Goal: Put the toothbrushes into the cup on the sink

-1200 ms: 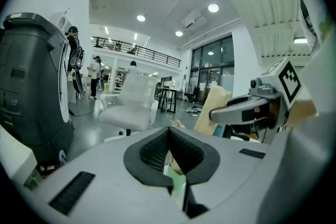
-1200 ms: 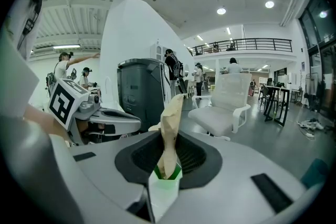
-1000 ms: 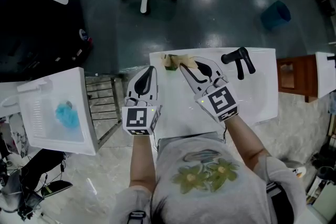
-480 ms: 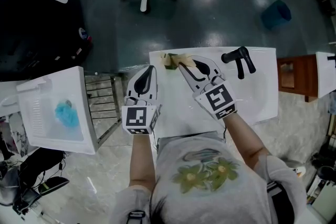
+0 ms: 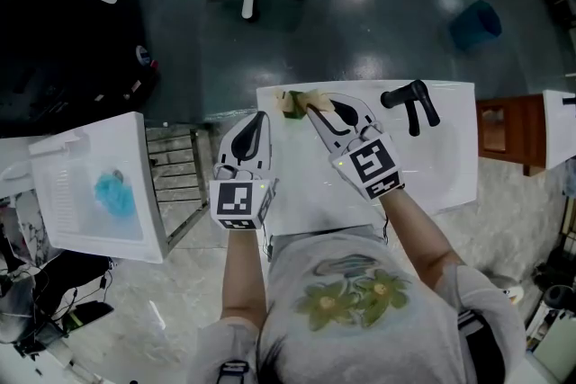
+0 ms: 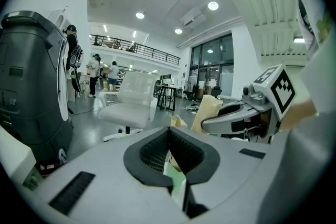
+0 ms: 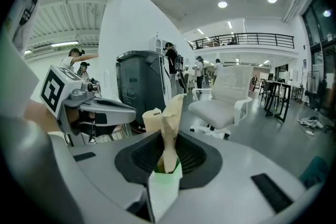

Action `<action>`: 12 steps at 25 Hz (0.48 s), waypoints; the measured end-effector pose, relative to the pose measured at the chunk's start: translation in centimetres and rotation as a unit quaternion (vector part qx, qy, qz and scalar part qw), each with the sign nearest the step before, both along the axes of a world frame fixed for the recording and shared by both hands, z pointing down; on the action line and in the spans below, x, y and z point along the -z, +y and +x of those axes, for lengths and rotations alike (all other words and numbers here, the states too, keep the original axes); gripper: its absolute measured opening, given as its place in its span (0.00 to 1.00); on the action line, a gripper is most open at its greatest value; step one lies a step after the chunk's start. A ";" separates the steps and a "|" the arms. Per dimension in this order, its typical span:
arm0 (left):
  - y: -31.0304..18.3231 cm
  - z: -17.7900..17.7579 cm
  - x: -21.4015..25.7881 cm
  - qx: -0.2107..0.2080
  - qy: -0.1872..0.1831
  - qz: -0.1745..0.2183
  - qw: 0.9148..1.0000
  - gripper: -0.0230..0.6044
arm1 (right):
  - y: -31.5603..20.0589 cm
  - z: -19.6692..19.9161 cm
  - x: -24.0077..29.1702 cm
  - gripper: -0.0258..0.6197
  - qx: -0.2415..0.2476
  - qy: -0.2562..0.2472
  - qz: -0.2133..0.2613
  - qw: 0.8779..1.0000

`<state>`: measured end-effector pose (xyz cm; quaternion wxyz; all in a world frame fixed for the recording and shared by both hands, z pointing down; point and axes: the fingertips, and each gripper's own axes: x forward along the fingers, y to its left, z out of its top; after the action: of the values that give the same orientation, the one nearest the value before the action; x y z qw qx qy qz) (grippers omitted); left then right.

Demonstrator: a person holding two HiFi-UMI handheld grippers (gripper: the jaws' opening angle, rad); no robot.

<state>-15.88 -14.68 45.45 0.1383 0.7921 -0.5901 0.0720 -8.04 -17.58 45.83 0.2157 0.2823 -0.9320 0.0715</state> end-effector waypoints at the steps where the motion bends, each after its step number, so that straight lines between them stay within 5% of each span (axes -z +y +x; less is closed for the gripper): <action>1: 0.0 0.1 -0.1 0.000 0.001 -0.003 1.000 0.07 | 0.0 0.0 -0.2 0.18 0.001 0.001 -0.001 1.000; 12: 0.1 -0.1 -0.3 0.002 0.000 -0.005 1.000 0.07 | -0.3 -0.5 -2.0 0.18 0.003 0.011 -0.015 1.000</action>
<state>-15.98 -14.62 45.73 0.1427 0.7903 -0.5912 0.0744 -8.55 -17.86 47.79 0.2302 0.2772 -0.9293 0.0817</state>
